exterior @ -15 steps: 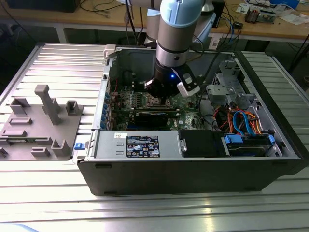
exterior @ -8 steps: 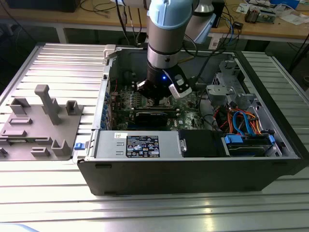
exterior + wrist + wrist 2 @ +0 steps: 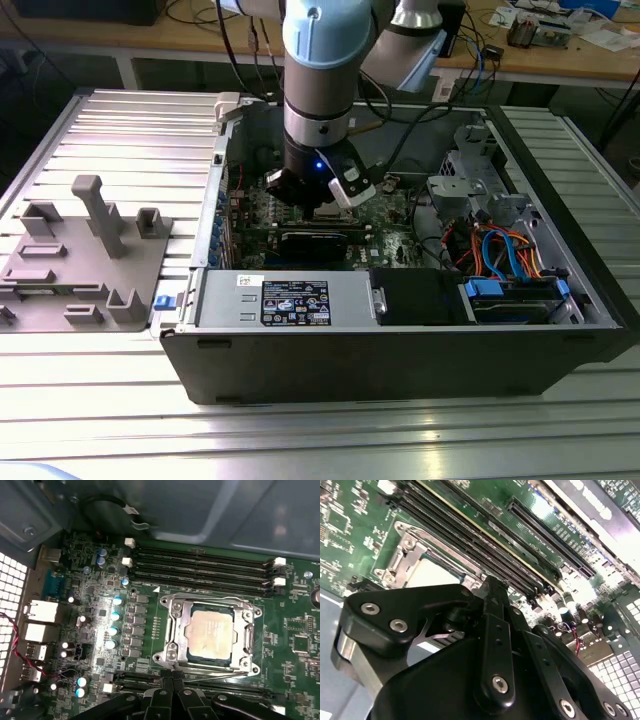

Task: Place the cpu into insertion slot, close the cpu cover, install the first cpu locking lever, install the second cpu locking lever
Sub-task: 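Install the second cpu locking lever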

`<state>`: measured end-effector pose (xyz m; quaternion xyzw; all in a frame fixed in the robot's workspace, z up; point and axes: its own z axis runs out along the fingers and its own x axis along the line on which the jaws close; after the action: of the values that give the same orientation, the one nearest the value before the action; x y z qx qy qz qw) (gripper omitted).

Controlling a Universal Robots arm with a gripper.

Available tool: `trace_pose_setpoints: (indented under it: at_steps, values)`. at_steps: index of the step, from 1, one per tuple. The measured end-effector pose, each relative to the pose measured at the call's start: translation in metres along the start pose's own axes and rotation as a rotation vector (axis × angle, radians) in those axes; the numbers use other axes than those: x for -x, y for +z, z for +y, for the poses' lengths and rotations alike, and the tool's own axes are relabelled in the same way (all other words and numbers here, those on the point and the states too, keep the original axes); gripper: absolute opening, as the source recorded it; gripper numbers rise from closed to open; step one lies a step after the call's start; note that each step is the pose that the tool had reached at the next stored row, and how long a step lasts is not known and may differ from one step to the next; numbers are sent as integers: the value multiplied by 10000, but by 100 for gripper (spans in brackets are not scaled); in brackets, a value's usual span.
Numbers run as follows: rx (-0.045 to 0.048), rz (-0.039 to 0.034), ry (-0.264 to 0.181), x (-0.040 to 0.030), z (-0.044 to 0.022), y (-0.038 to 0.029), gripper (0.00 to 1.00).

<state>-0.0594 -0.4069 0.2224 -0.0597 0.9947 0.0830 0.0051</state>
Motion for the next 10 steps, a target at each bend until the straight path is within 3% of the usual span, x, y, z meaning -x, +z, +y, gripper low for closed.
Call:
trace_pose_setpoints:
  at_steps: [7, 10]
  values:
    - [7, -1, 1, -96, -6, 106, 11]
    - [15, -2, -1, -100, -8, 135, 11]
